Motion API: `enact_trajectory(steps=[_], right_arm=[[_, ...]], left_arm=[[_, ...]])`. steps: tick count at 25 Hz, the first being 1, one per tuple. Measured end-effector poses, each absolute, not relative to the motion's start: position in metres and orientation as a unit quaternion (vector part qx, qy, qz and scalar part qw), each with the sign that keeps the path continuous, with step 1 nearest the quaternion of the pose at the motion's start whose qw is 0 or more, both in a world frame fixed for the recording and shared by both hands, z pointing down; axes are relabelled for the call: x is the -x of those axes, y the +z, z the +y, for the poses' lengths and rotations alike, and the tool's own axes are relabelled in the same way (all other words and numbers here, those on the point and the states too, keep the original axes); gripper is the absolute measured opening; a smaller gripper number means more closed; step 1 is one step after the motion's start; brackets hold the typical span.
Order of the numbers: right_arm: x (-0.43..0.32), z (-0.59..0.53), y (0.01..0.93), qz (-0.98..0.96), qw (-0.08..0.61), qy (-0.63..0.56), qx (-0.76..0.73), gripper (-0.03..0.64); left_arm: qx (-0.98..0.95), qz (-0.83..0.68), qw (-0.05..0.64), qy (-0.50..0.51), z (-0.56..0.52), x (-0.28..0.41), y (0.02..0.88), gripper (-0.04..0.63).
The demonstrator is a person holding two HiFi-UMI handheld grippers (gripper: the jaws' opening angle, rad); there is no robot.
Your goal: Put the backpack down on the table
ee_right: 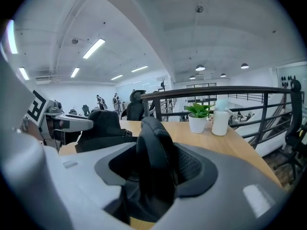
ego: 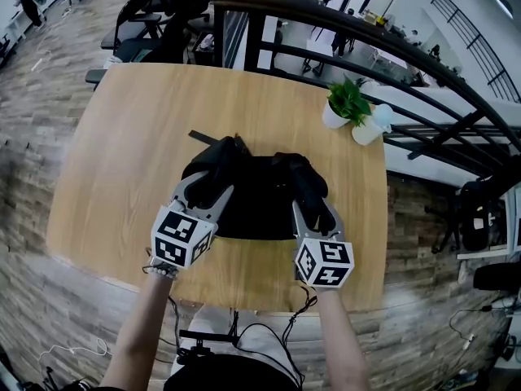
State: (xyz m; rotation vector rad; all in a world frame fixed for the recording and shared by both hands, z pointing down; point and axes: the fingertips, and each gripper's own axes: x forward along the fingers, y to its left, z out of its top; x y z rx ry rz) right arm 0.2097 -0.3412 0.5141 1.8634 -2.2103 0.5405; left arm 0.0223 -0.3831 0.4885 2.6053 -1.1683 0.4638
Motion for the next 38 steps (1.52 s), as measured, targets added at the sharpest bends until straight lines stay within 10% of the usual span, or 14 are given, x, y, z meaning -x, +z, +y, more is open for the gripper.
enact_trajectory(steps=[11, 20, 38], right_arm=[[-0.212, -0.307, 0.473, -0.754, 0.102, 0.129, -0.636, 0.192], [-0.213, -0.274, 0.447, -0.741, 0.079, 0.115, -0.657, 0.009], [-0.182, -0.223, 0.401, -0.772, 0.046, 0.115, -0.624, 0.009]], left_arm=[[-0.898, -0.394, 0.113, 0.158, -0.347, -0.018, 0.467, 0.13], [-0.903, -0.395, 0.083, 0.147, -0.309, -0.017, 0.436, 0.053], [-0.909, -0.394, 0.094, 0.096, -0.252, 0.003, 0.389, 0.006]])
